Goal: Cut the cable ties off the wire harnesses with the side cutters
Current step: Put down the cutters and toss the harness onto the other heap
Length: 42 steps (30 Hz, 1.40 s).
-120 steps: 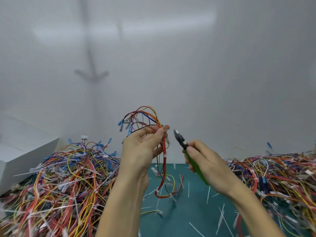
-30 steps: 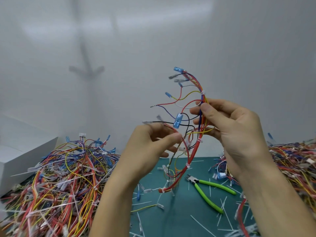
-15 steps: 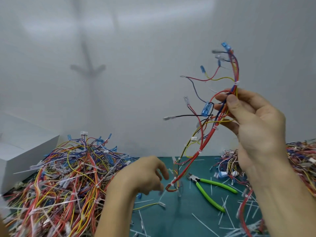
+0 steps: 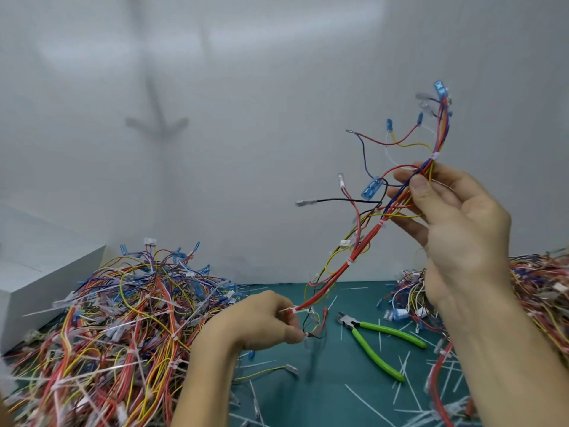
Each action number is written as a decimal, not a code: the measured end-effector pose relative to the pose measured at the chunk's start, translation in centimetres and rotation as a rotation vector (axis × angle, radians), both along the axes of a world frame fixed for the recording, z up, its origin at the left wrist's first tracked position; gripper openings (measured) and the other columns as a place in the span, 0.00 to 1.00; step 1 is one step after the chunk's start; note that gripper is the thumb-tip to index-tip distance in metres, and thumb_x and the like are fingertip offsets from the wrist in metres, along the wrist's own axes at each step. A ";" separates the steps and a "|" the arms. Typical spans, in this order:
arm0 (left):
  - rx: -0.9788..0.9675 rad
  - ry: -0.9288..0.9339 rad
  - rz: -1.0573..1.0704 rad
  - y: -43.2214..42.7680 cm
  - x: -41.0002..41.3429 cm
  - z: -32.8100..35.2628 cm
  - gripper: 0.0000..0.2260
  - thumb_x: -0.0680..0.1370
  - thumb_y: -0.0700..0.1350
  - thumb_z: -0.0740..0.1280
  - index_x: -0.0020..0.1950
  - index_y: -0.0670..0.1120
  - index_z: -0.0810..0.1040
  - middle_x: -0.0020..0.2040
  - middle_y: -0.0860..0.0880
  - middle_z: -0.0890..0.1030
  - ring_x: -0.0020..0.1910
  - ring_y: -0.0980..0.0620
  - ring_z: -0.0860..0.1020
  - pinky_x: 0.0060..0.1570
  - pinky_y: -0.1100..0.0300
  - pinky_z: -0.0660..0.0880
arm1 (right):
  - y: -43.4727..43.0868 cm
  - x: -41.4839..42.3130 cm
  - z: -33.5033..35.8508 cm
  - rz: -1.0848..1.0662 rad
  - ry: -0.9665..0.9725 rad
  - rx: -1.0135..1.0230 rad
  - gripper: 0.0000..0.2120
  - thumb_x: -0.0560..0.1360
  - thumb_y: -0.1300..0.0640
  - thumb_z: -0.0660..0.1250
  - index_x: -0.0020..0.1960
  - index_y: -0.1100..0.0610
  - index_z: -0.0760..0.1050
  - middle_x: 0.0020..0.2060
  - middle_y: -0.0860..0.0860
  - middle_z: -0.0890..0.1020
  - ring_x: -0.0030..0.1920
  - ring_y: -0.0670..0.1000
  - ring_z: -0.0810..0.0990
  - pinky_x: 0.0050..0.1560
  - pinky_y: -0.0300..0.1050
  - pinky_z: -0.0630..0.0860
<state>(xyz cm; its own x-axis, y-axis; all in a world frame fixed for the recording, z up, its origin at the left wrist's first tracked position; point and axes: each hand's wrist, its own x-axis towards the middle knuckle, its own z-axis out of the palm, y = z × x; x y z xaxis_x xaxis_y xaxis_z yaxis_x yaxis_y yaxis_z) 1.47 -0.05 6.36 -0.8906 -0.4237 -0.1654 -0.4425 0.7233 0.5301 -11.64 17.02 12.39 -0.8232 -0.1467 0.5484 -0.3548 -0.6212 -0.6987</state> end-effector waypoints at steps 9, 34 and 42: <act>0.701 0.365 0.154 -0.8 -1.0 -0.8 0.11 0.58 0.33 0.59 0.39 0.38 0.72 0.35 0.40 0.81 0.47 0.40 0.83 0.61 0.41 0.74 | 0.3 0.3 0.5 0.110 0.006 -0.025 0.07 0.80 0.62 0.65 0.51 0.52 0.79 0.45 0.47 0.87 0.41 0.44 0.85 0.35 0.37 0.79; 0.483 0.505 -0.015 -1.6 0.6 -0.9 0.06 0.75 0.30 0.67 0.47 0.38 0.80 0.45 0.41 0.85 0.48 0.46 0.79 0.52 0.51 0.71 | 0.9 -0.5 0.4 0.088 -0.071 0.025 0.07 0.80 0.62 0.65 0.49 0.53 0.80 0.41 0.45 0.87 0.37 0.42 0.83 0.33 0.36 0.78; 0.497 0.769 0.174 -1.8 0.6 -0.2 0.08 0.74 0.30 0.71 0.50 0.37 0.76 0.42 0.40 0.85 0.43 0.46 0.84 0.50 0.53 0.80 | -0.8 -1.9 -1.5 0.165 -0.179 0.243 0.07 0.80 0.64 0.64 0.47 0.58 0.80 0.34 0.47 0.86 0.31 0.42 0.82 0.28 0.36 0.78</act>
